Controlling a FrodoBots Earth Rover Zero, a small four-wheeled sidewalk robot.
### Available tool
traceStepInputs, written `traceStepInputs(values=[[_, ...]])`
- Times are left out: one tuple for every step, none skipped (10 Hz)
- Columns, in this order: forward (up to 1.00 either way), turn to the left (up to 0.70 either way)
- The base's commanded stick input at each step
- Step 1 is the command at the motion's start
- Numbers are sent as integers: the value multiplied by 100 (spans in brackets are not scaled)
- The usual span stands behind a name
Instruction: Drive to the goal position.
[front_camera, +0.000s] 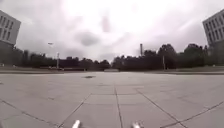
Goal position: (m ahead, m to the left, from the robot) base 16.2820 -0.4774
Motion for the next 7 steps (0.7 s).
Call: traceStepInputs(values=[[70,0],[70,0],[70,0],[70,0],[70,0],[70,0],[70,0]])
